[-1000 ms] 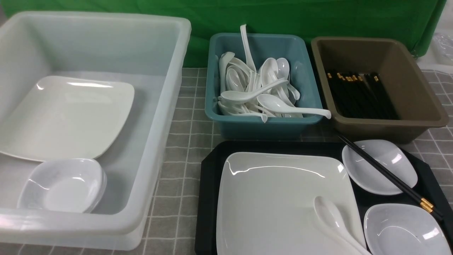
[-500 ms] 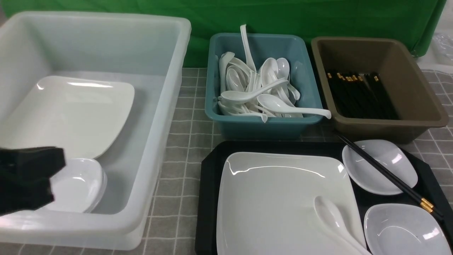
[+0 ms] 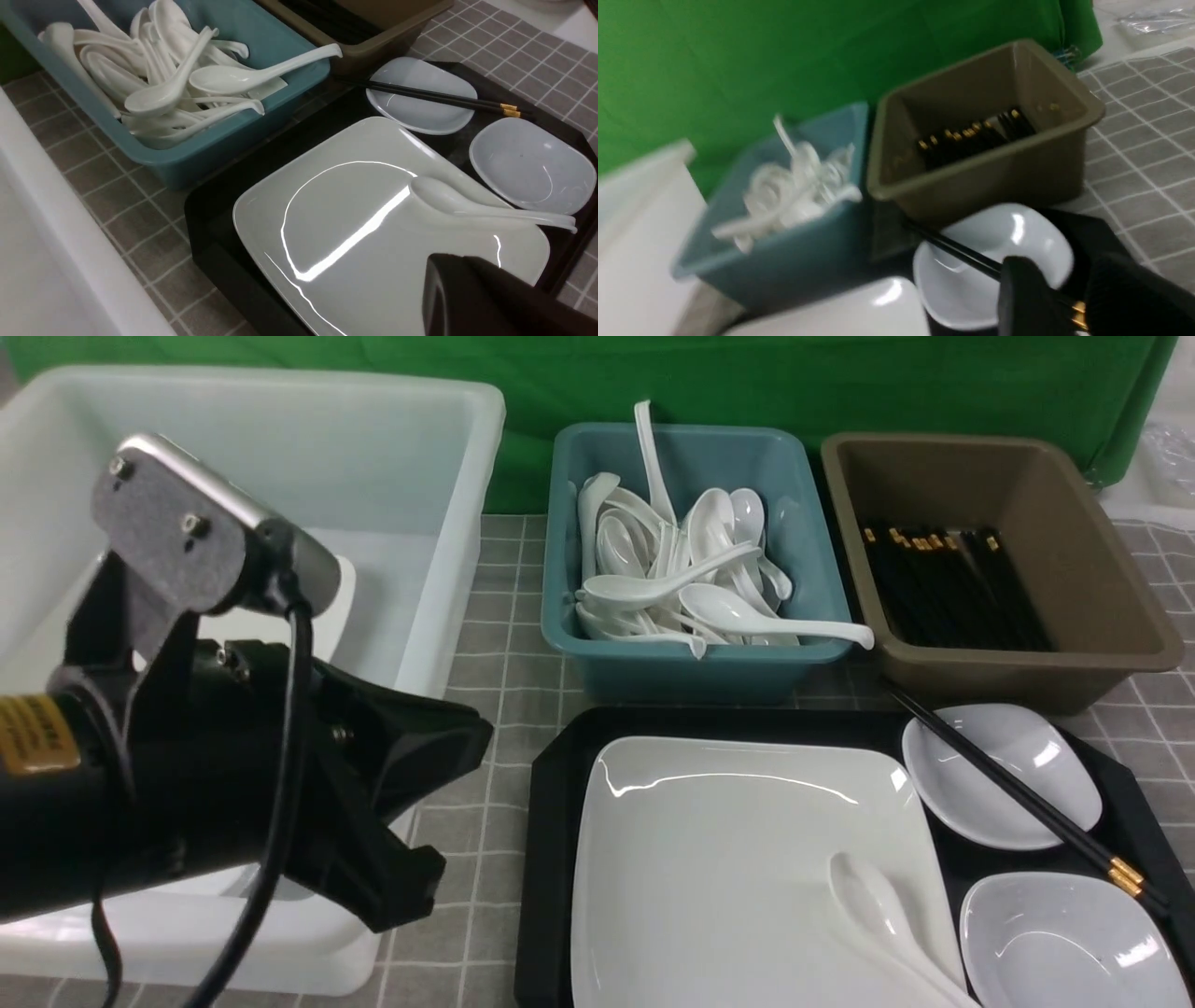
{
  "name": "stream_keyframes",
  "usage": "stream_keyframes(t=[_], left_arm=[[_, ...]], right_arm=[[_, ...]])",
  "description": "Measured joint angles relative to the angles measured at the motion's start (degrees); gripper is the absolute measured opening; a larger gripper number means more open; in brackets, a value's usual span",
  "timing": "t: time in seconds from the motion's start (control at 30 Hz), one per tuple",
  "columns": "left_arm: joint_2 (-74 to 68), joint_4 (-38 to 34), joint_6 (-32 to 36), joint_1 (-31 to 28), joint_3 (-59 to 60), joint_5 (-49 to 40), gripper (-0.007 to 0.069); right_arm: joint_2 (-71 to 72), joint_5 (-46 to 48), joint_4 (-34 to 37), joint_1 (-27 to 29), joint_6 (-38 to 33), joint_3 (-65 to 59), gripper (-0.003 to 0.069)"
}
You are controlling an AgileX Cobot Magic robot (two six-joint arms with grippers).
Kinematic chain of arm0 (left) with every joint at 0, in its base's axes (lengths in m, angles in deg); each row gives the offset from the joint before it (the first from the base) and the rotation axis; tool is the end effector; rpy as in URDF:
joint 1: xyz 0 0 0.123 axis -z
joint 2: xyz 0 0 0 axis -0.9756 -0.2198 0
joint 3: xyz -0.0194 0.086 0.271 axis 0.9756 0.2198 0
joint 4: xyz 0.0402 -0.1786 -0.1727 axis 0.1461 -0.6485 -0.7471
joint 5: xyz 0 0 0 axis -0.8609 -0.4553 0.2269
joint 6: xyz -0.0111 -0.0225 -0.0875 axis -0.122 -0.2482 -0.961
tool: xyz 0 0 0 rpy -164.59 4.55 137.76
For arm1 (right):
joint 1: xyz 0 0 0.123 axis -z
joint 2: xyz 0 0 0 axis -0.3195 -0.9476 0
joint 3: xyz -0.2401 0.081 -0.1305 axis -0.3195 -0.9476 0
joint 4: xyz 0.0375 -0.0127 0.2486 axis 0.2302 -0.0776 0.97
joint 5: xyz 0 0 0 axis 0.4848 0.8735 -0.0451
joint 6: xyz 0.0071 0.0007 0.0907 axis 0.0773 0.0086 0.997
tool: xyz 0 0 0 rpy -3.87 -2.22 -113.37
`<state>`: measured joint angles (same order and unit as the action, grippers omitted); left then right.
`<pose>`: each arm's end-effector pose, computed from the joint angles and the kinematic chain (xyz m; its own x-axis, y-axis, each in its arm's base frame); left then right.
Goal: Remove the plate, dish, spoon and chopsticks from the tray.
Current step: Use the right arm to grab a pair of chopsticks from the plate
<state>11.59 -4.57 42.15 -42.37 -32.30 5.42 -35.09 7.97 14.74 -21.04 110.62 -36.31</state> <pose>0.1467 -0.1221 0.3317 -0.3611 0.2839 -0.8883 0.7016 0.7102 -0.0582 0.0562 0.0021 0.2143 0.0817 0.5086 -0.8571 -0.0932 0.8601 0.5015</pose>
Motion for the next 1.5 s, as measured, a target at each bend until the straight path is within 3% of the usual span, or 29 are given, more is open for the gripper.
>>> stream_keyframes(t=[0.13, 0.23, 0.33, 0.6, 0.8, 1.07, 1.5], left_arm=[[0.00, 0.29, 0.12, 0.00, 0.00, -0.59, 0.0008], [0.00, 0.36, 0.12, 0.00, 0.00, -1.50, 0.0008], [-0.06, 0.40, 0.19, 0.00, 0.00, -1.78, 0.0008], [1.44, 0.46, 3.35, 0.05, 0.00, -2.17, 0.0008], [10.15, 1.55, 3.35, 0.05, -0.02, -5.44, 0.0008], [17.21, 1.49, 3.30, 0.06, -0.07, -13.04, 0.0008], [18.18, 1.55, 2.05, 0.06, -0.07, -15.07, 0.0008]], right_arm=[[-0.23, -0.29, 0.47, -0.29, 4.48, 0.61, 0.0238], [-4.20, 7.36, 0.54, -2.16, 1.22, 5.92, 0.0218], [-19.31, 20.15, 0.54, -7.40, -12.70, 19.97, 0.0186], [-54.06, 39.76, 0.43, -12.03, -32.48, 43.34, 0.0185], [-77.32, 48.48, -3.09, -10.72, -38.45, 58.98, 0.0308], [-94.10, 49.97, -3.61, -5.66, -39.73, 68.53, 0.0454], [-105.28, 43.81, -4.03, -4.55, -40.82, 70.42, 0.0456]])
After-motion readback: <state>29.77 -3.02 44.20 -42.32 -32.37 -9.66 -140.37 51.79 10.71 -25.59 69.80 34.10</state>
